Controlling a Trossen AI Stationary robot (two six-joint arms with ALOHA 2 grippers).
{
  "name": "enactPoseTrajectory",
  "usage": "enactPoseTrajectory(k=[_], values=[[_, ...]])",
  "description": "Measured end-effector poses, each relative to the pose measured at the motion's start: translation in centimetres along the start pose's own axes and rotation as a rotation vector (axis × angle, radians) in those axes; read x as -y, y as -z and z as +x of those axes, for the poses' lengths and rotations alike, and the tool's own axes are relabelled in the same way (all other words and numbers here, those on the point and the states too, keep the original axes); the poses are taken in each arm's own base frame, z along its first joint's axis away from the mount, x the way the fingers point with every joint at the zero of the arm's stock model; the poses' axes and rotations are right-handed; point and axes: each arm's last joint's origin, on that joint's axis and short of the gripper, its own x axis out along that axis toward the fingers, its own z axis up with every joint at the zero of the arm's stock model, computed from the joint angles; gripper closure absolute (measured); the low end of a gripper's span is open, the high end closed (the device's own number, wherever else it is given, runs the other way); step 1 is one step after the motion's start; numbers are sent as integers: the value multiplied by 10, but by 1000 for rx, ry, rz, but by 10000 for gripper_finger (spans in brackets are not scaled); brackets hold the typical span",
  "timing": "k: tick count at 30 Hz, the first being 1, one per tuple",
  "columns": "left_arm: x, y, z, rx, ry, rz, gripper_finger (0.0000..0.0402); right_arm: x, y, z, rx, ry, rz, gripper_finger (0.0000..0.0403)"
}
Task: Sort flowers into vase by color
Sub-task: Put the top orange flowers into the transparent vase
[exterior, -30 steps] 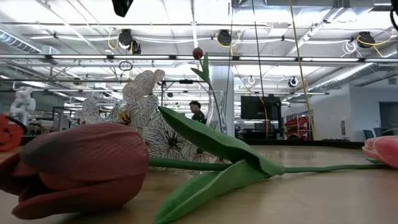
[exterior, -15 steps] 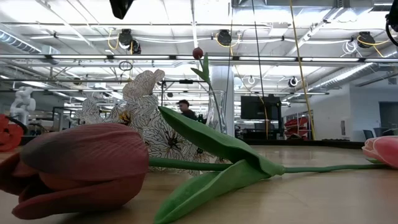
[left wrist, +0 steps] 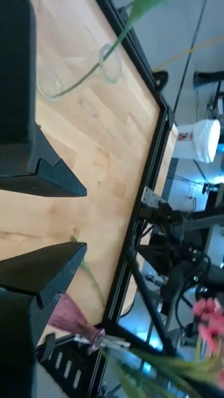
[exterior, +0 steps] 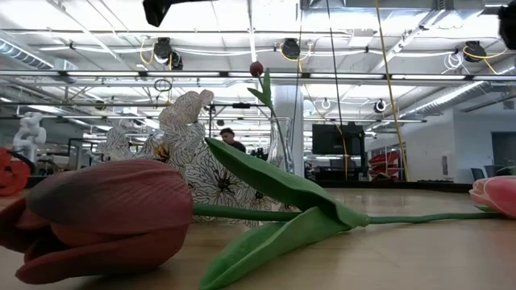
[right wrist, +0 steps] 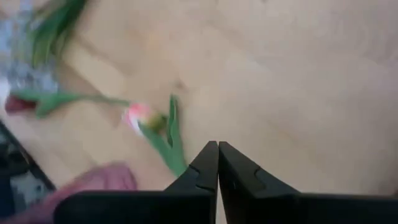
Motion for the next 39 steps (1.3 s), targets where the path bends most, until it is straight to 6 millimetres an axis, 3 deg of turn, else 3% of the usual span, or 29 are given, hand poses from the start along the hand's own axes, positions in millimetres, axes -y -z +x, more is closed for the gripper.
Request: enactPoseTrajectory(k=[7,14,21,30,33,39], values=[[-18,-6,10,16,-69,-144,268,-16,-28,13,21,-13,58,402],[-34,-11,17,16,-98,-176,268,-19,-65,26,38,46,43,402],[-52,-1,21,-99,-187,-307,268,-26,-100,43,91,-104,-187,403],[-68,6,22,-175,-291,-376,268,14,-129,72,176,-334,-325,403],[-76,5,23,-158,-336,-472,268,28,-137,74,252,-415,-367,403],[-108,16,23,-209,-571,-719,268,52,-151,80,303,-400,-353,403]])
